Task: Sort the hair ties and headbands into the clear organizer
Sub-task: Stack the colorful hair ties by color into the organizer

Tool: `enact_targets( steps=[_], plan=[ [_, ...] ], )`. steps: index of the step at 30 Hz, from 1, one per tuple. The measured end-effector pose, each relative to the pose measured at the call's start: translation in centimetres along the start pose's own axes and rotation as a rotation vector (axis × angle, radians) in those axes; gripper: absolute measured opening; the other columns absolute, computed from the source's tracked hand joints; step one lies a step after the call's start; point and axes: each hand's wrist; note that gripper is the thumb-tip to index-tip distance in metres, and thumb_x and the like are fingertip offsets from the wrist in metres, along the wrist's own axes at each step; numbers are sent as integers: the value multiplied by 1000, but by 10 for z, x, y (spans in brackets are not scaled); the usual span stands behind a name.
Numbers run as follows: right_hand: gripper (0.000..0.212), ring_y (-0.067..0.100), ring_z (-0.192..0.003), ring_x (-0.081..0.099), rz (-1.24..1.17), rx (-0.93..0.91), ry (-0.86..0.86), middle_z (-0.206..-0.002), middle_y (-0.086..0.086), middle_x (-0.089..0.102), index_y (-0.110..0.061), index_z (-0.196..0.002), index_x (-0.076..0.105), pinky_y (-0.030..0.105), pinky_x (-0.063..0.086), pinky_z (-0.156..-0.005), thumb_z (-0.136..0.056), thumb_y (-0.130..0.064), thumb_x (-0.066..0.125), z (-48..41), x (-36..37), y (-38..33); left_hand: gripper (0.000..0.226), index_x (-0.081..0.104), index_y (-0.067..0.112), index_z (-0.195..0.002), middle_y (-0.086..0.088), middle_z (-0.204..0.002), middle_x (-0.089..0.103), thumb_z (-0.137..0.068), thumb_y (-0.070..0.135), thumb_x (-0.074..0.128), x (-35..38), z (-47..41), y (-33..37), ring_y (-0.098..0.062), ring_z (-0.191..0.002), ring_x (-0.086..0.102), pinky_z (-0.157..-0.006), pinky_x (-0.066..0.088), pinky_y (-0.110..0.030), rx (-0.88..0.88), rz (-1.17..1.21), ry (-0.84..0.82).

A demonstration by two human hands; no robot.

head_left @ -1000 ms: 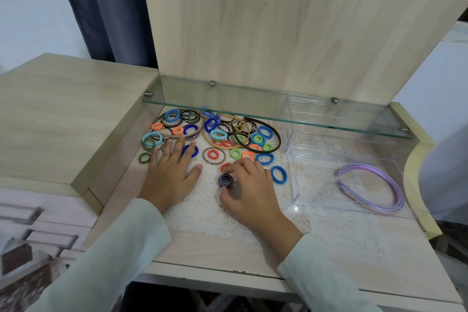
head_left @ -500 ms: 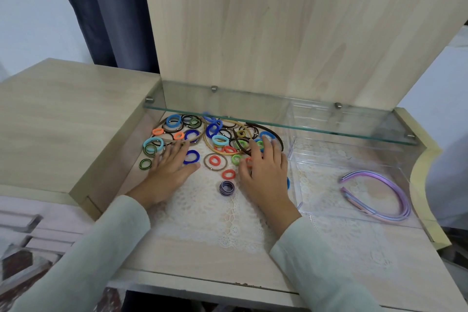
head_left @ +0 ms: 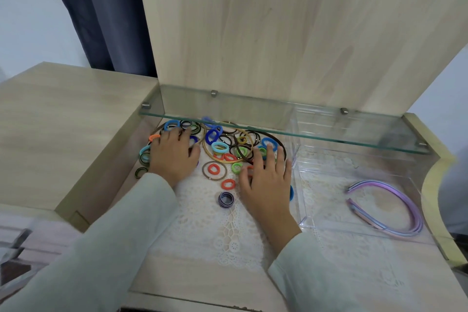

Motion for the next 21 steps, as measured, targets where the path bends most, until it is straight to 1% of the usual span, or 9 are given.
enact_targets(
  steps=[2,4,7,11,13,16,17,19,21],
  plan=[
    [57,31,-147,11,-6,-1,-4,-156,12,28,-18,-145,40,47,3,-118,-94,-44,32,0,-1,0,48,49,13,-138,-13,-135,52,-98,37,40,0,-13,-3,-32,-122,49,-100,38,-44,-26,21,27],
    [58,30,-148,9,-7,2,-8,-156,12,27,-19,-146,39,46,0,-118,-95,-45,30,-2,-1,0,38,58,10,-121,-16,-120,59,-97,32,39,1,-26,-7,-35,-111,54,-92,45,-45,-32,74,59],
    [58,30,-148,8,-13,3,-17,-157,11,25,-19,-146,37,45,-2,-117,-95,-45,29,-2,-1,0,36,60,9,-101,-17,-104,62,-96,28,31,-1,-38,-8,-35,-94,56,-80,49,-44,-17,36,61],
    [59,30,-148,6,-23,9,-39,-158,11,23,-19,-147,35,45,-3,-117,-95,-47,26,-2,-3,0,19,61,6,-104,-17,-109,55,-97,15,45,-1,-48,-2,-32,-90,58,-74,50,-41,-32,-46,44],
    [59,30,-148,7,-34,15,-34,-157,12,24,-19,-146,36,47,0,-118,-94,-46,26,-3,-3,-1,17,60,5,-106,-17,-112,53,-96,12,48,1,-53,-1,-33,-90,58,-75,50,-41,-92,28,47],
    [58,31,-147,8,-45,18,-35,-157,12,25,-18,-145,37,47,1,-118,-95,-45,29,-2,-3,-1,20,62,5,-103,-18,-109,55,-98,17,47,7,-58,-4,-33,-86,59,-74,51,-41,-145,165,87],
    [58,31,-147,8,-49,18,-37,-156,13,25,-17,-145,38,47,1,-118,-95,-44,30,-2,-4,-1,21,64,5,-99,-17,-103,57,-97,19,48,8,-59,-7,-33,-83,59,-72,51,-40,-143,205,101],
    [56,31,-147,9,-56,17,-37,-156,13,26,-17,-145,38,47,1,-118,-95,-43,32,-2,-4,-1,25,63,6,-82,-13,-79,60,-95,23,51,11,-61,-12,-32,-71,60,-61,47,-35,-154,277,90],
    [55,31,-147,8,-61,18,-36,-156,12,26,-17,-145,38,47,1,-118,-96,-42,33,-2,-4,-1,32,59,7,-70,-10,-62,57,-94,27,51,11,-63,-16,-29,-61,58,-54,43,-30,-206,337,48]
  ],
)
Point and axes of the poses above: each hand's wrist, its own z-axis away from the middle knuckle, its own x-axis out of the palm, y = z × x
